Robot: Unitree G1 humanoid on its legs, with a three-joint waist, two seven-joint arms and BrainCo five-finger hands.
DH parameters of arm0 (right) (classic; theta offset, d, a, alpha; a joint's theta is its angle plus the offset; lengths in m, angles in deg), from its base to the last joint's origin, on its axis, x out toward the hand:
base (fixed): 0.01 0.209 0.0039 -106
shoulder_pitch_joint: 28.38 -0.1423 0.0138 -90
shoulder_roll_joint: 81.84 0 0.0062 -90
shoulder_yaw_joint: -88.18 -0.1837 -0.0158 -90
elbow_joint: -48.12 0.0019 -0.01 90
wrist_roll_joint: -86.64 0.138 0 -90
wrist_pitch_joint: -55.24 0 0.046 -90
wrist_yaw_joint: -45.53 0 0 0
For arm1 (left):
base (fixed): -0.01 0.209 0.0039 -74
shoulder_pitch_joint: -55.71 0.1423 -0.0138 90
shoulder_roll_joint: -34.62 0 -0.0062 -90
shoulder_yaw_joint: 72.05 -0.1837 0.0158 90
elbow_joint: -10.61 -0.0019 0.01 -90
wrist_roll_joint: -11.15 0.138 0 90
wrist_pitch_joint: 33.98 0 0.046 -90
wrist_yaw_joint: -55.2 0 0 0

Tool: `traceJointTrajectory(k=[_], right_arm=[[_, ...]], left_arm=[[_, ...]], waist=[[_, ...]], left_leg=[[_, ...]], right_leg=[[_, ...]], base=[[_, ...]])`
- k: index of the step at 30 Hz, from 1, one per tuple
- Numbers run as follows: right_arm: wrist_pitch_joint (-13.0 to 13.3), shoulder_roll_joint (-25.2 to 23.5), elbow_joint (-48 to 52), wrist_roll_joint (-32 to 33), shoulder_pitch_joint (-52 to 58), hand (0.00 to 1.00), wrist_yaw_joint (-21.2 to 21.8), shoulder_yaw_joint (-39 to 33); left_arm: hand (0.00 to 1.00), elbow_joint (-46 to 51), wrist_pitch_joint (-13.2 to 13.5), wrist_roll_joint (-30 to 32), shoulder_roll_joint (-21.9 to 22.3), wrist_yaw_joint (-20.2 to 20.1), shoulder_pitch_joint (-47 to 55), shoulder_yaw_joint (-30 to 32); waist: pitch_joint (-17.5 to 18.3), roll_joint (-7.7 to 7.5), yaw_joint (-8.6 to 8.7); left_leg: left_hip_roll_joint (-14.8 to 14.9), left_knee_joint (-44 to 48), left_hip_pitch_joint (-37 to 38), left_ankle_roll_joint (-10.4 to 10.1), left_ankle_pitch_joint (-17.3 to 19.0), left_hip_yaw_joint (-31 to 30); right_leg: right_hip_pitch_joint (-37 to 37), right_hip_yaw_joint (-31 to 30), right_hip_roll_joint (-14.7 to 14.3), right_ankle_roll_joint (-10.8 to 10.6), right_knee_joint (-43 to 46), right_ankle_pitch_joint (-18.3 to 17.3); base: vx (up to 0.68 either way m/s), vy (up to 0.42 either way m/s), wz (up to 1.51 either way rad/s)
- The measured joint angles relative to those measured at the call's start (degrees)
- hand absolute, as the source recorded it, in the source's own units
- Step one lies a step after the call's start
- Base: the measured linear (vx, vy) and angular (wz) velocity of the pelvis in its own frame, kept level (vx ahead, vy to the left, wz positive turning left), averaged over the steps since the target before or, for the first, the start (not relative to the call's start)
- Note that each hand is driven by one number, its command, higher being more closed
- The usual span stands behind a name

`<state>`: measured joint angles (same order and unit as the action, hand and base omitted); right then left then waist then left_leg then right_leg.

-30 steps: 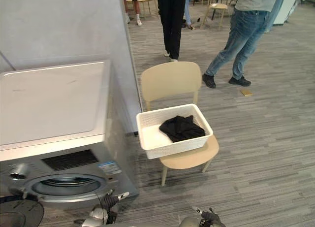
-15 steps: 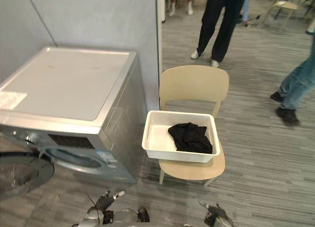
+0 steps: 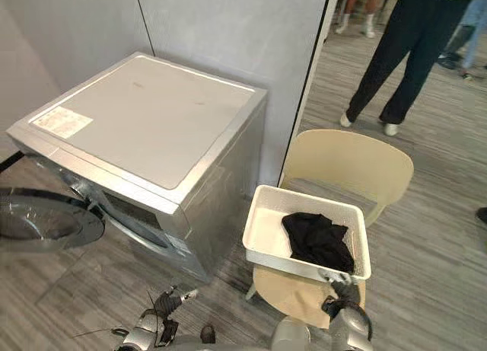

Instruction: Pick up the laundry basket with both hands and put the clothes into the washing machine.

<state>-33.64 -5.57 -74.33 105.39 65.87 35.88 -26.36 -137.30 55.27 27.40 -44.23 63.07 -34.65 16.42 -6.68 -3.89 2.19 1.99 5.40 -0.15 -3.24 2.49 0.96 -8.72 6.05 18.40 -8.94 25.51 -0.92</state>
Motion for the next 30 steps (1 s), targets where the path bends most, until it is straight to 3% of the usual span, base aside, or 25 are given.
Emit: traceJointTrajectory(k=[1, 2, 5, 8, 13, 17, 19, 23, 25, 30], right_arm=[[0.8, 0.1, 2.46, 0.58, 0.15, 0.0, -0.41, -1.14], [1.2, 0.52, 4.51, 0.96, 0.14, 0.0, -0.44, -2.09], [2.58, 3.39, 15.82, 0.81, -0.09, 0.0, -0.59, -2.48], [3.97, 3.85, 26.12, 0.24, 2.84, 0.0, -0.11, -2.09], [6.64, 4.75, 35.57, -1.36, 2.84, 0.0, 1.57, 2.36], [7.66, 5.8, 38.33, -1.41, 1.52, 0.0, 4.63, 7.67], [7.73, 8.71, 36.79, -1.5, -1.26, 0.0, 4.76, 9.65], [8.24, 22.84, 19.48, -4.53, -20.45, 0.0, 5.26, 19.73], [7.74, 25.75, 11.44, -5.41, -27.99, 0.0, 6.16, 23.48], [5.13, 26.55, -4.51, -8.46, -39.81, 0.0, 7.6, 30.09]], left_arm=[[0.0, -0.79, 0.0, 0.48, -0.36, -0.08, 0.67, 1.06], [0.0, -1.37, 0.03, 0.57, 0.28, -0.26, 1.26, 2.26], [0.0, -4.66, -0.12, 0.71, 2.55, -0.58, 1.56, 8.02], [0.0, -5.12, -0.12, 0.99, 2.38, -1.61, 2.39, 10.11], [0.0, -5.09, -0.14, 3.12, 1.88, -1.76, 2.44, 10.44], [0.0, -5.02, -0.09, 6.47, 0.41, -1.73, 0.69, 3.81], [0.0, -4.88, 0.03, 8.23, 0.98, -1.72, -0.31, 0.21], [0.0, -2.86, 1.46, 9.19, 0.97, -1.53, -3.94, -4.15], [0.0, -1.88, 1.97, 9.05, 0.97, -1.35, -4.92, -5.33], [0.0, 2.24, 3.31, 5.73, 0.96, -1.08, -5.48, -5.8]], waist=[[0.72, -0.22, 0.01], [1.06, 0.22, -0.14], [2.49, 3.45, -0.14], [4.54, 3.43, -0.1], [6.22, 2.13, 0.09], [6.11, 2.06, -0.29], [5.17, 2.72, -0.59], [-1.71, 4.02, -1.63], [-4.85, 4.56, -3.07], [-11.19, 5.92, -5.27]], left_leg=[[0.55, -1.26, 0.08, -1.34, -0.53, -0.44], [1.51, -2.29, 0.01, -2.16, -1.06, -0.4], [7.35, -5.05, 0.28, -4.93, -2.83, 0.87], [10.47, -5.44, 0.66, -5.94, -2.73, 1.7], [11.0, -6.98, -0.15, -6.74, -3.04, 4.08], [10.78, -7.2, -2.13, -7.28, -3.6, 3.34], [10.48, -7.21, -3.18, -7.1, -4.26, 2.03], [9.98, -7.09, -6.47, -6.78, -6.07, 0.92], [9.97, -7.1, -7.32, -6.85, -6.74, 0.75], [9.67, -7.5, -9.51, -6.77, -8.47, -0.8]], right_leg=[[1.96, 0.25, -0.84, -2.84, -3.11, -2.91], [3.22, 1.07, -1.72, -2.99, -6.64, -3.53], [6.61, 2.48, -8.59, -0.43, -17.48, -2.13], [7.92, 2.35, -12.2, 1.45, -22.36, -0.4], [8.58, 1.2, -13.33, 1.54, -29.51, 4.01], [8.31, 2.25, -13.19, 1.96, -31.15, 5.42], [7.96, 3.29, -12.97, 1.97, -31.14, 5.43], [5.13, 3.52, -12.66, 2.11, -31.09, 7.06], [4.35, 3.68, -12.65, 2.08, -31.09, 7.51], [2.5, 5.48, -12.27, 2.04, -29.57, 7.54]], base=[[0.05, -0.482, 0.05], [0.02, -0.454, -0.26], [-0.02, -0.33, -0.42], [-0.01, -0.168, -0.2], [-0.03, -0.043, -0.22], [-0.01, 0.0, 0.09], [-0.02, -0.007, 0.21], [-0.1, -0.005, 0.08], [-0.1, -0.009, 0.03], [-0.07, -0.008, 0.17]])
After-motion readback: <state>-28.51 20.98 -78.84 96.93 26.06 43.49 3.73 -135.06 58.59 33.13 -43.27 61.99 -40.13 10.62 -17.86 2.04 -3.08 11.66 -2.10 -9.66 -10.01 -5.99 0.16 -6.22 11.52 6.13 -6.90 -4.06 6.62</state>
